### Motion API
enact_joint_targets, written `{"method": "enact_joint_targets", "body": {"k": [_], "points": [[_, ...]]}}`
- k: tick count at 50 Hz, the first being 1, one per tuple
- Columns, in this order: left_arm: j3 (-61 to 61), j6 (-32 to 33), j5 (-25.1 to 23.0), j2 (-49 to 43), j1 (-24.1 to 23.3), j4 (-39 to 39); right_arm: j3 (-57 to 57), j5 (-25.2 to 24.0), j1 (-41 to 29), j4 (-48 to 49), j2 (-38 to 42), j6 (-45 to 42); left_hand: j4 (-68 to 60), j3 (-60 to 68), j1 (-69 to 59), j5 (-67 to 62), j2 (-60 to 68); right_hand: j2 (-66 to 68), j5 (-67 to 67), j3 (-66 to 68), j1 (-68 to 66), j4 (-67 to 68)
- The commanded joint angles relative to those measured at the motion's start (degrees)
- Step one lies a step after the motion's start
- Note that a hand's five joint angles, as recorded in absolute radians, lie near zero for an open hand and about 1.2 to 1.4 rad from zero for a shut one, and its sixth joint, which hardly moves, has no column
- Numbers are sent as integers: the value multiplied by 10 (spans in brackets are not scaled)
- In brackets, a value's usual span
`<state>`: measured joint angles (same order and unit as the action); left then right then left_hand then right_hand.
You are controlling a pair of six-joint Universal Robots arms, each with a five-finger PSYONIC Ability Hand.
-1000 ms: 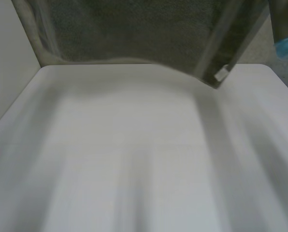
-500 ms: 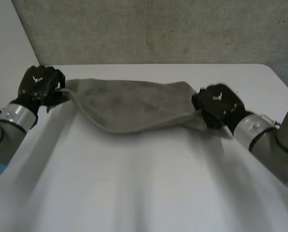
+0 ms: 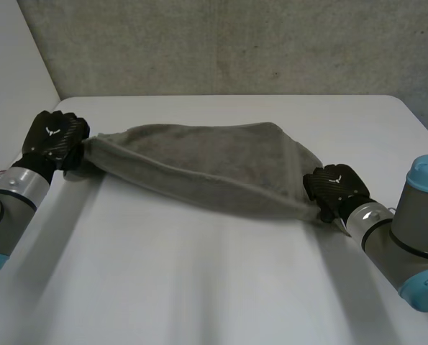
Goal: Fold the towel.
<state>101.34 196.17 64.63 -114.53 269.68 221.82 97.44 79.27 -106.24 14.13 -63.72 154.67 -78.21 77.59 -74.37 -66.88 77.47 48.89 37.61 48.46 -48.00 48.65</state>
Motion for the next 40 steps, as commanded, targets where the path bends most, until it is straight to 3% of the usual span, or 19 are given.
{"method": "enact_joint_targets", "body": {"k": [1,8,13,23,32,40], "points": [[6,1,0,-1,1,0,-25,1,12,-74,-18,1,-18,24,-56,-31,25,310,323,314,-319,312],[18,2,-2,13,-2,-4,-54,-23,38,-124,-85,0,-18,24,-56,-31,25,311,324,315,-320,313],[19,-3,-2,76,-1,-26,-75,-53,67,-133,-191,4,-18,24,-56,-31,25,311,324,315,-320,313],[-22,-60,-6,243,4,-160,-178,-84,90,-238,-272,3,-18,24,-56,-31,25,311,324,315,-320,313],[-78,-106,-9,251,18,-189,-286,-86,111,-315,-222,-6,-18,24,-56,-31,25,311,324,315,-320,313],[-171,-101,-5,101,14,-225,-383,-63,93,-339,-86,-38,-18,24,-56,-31,25,311,324,315,-320,313]]}}
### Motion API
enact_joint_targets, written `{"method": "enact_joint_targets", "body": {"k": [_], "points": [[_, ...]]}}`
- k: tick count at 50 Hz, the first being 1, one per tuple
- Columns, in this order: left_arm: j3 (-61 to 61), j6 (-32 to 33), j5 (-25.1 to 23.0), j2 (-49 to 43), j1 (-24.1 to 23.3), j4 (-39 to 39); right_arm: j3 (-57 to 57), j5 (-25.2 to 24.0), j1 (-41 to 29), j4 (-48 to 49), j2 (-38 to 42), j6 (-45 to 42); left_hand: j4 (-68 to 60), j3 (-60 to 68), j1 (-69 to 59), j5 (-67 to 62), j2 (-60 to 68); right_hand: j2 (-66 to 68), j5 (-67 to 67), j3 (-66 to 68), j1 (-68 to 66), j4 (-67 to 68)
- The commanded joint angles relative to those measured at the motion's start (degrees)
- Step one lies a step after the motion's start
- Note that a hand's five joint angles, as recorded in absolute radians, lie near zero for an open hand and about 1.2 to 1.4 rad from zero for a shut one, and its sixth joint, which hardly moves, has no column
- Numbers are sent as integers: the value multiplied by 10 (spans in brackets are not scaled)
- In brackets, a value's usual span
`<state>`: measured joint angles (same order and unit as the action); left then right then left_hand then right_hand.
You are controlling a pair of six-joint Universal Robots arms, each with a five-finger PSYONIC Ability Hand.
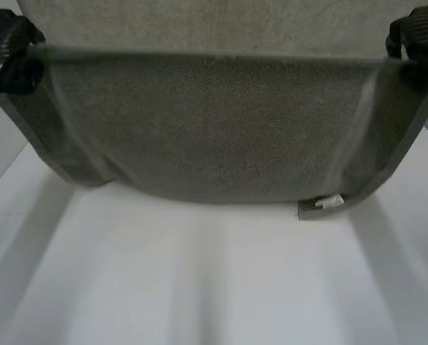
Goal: Fold the towel.
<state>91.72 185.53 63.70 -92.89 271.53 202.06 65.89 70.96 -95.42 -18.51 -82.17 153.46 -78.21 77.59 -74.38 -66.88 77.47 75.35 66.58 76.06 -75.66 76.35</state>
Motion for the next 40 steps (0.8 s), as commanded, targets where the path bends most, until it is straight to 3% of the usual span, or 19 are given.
{"method": "enact_joint_targets", "body": {"k": [1,8,10,15,21,30,35,37,40], "points": [[-104,5,6,-147,-9,-36,-95,33,-27,-13,130,-34,-18,24,-56,-31,25,46,34,39,-43,36],[-273,4,19,-271,-53,-50,-233,87,-73,1,247,-41,-18,24,-56,-31,25,46,34,39,-43,36],[-361,4,52,-310,-63,-45,-311,95,-79,37,292,-39,-18,24,-56,-31,25,46,34,39,-43,36],[-506,2,109,-344,-65,-40,-398,102,-80,122,317,-36,-18,24,-56,-31,25,46,34,39,-43,36],[-652,-4,141,-365,-67,-40,-425,114,-80,217,299,-33,-18,24,-56,-31,25,46,34,39,-43,36],[-608,-34,136,-359,-73,-45,-373,95,-80,218,285,-32,-18,24,-56,-31,25,46,34,39,-43,36],[-488,-35,132,-335,-72,-40,-289,41,-73,214,272,-32,-18,24,-56,-31,25,46,34,39,-43,36],[-392,-32,123,-316,-65,-30,-209,-11,-68,214,259,-32,-18,24,-56,-31,25,46,34,39,-43,36],[-343,-32,112,-309,-64,-15,-119,-52,-56,219,244,-33,-18,24,-56,-31,25,46,34,39,-43,36]]}}
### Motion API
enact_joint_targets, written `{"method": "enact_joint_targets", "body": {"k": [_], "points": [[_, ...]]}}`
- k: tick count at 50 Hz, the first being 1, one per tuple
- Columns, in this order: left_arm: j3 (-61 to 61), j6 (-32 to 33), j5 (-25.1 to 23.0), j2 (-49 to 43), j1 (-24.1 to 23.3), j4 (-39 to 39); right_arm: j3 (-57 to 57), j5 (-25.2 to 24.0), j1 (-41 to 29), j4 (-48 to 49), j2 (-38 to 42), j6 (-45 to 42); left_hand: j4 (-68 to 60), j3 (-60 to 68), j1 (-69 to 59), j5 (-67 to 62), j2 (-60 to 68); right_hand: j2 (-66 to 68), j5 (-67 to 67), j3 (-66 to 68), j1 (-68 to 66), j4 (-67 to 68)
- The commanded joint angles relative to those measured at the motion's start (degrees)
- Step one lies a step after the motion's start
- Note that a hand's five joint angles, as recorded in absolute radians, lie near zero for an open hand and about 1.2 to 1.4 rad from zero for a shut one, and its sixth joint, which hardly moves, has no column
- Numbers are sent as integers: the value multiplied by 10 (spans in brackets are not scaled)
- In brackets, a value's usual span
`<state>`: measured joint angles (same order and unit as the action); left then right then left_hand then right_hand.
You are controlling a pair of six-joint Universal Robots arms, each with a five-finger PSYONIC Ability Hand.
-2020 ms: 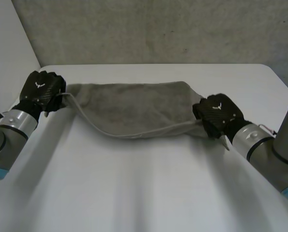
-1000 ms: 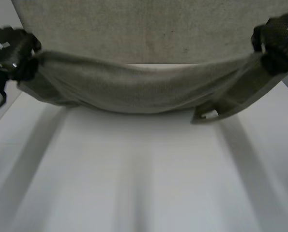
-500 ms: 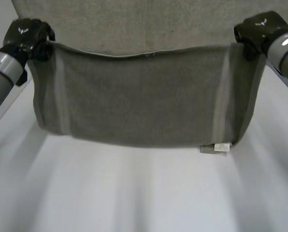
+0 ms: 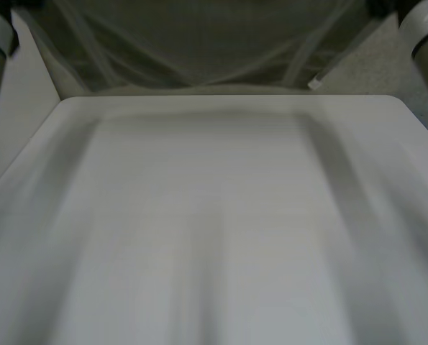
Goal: Fold the towel.
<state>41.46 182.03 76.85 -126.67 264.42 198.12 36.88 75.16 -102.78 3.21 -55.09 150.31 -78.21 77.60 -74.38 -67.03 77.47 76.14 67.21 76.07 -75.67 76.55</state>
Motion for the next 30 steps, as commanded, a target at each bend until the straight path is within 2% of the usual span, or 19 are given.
{"method": "enact_joint_targets", "body": {"k": [1,4,8,14,16,22,24,25,27,29,30], "points": [[207,4,-34,34,12,44,172,-94,18,2,-27,-2,-18,24,-56,-30,25,39,28,39,-43,34],[307,8,-65,48,25,94,250,-112,27,9,-34,-10,-18,24,-56,-30,25,39,28,39,-43,34],[425,20,-105,60,29,164,351,-111,41,31,-34,-15,-18,24,-56,-30,25,39,28,39,-43,34],[501,51,-124,77,36,186,427,-120,65,35,-56,-28,-18,24,-56,-30,25,39,28,39,-43,34],[537,72,-135,103,50,185,463,-121,76,31,-93,-30,-18,24,-56,-30,25,39,28,39,-43,34],[587,82,-161,159,69,184,507,-118,87,22,-167,-22,-18,24,-56,-30,25,39,28,39,-43,34],[619,78,-178,225,73,177,527,-118,96,7,-237,-18,-18,24,-56,-30,25,39,28,39,-43,34],[619,78,-178,225,73,177,527,-118,96,7,-237,-18,-18,24,-56,-30,25,39,28,39,-43,34],[634,77,-187,258,74,170,540,-119,117,-21,-296,-4,-18,24,-56,-30,25,39,28,39,-43,34],[661,71,-198,319,80,158,542,-121,127,-37,-319,5,-18,24,-56,-30,25,39,28,39,-43,34],[661,71,-198,319,80,158,542,-121,127,-37,-319,5,-18,24,-56,-30,25,39,28,39,-43,34]]}}
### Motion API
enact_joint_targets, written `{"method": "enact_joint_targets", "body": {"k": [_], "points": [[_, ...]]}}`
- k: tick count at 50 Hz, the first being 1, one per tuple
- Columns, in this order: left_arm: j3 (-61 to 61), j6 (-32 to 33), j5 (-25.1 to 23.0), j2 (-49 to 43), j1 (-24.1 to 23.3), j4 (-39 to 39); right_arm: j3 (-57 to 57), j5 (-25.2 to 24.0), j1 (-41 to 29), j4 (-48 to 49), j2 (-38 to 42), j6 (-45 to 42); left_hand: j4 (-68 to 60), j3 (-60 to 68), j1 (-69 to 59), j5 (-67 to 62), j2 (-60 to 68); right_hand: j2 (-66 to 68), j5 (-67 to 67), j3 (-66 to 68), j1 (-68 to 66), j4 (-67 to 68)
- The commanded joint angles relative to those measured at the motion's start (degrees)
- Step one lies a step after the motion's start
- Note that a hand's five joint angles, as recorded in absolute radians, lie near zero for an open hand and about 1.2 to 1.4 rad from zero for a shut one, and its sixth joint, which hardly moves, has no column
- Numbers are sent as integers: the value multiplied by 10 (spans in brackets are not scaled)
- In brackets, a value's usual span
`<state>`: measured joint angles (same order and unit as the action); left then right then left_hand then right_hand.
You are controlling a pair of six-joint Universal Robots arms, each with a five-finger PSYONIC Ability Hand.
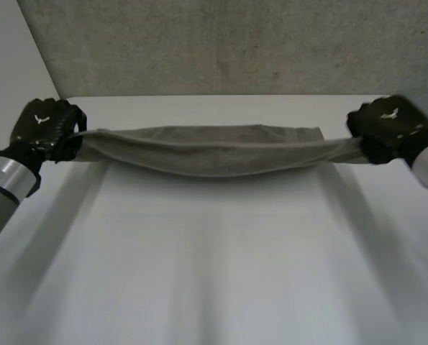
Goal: Fold the towel.
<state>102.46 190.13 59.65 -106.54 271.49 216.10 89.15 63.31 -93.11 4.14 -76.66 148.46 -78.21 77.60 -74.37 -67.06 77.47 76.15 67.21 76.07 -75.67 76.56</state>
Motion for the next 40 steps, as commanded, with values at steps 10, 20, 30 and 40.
{"method": "enact_joint_targets", "body": {"k": [10,20,30,40], "points": [[79,-74,-66,214,56,-42,9,-57,79,-138,-160,32,-18,24,-56,-29,25,39,28,39,-43,34],[-32,-85,-64,34,36,-52,-83,-26,65,-122,9,5,-18,24,-56,-29,25,39,28,39,-43,34],[-250,-83,-42,-173,-1,-155,-243,70,-8,-122,176,-38,-18,24,-56,-29,25,39,28,39,-43,34],[-434,-78,27,-328,-32,-220,-384,105,-37,-110,329,-35,-18,24,-56,-29,25,39,28,39,-43,34]]}}
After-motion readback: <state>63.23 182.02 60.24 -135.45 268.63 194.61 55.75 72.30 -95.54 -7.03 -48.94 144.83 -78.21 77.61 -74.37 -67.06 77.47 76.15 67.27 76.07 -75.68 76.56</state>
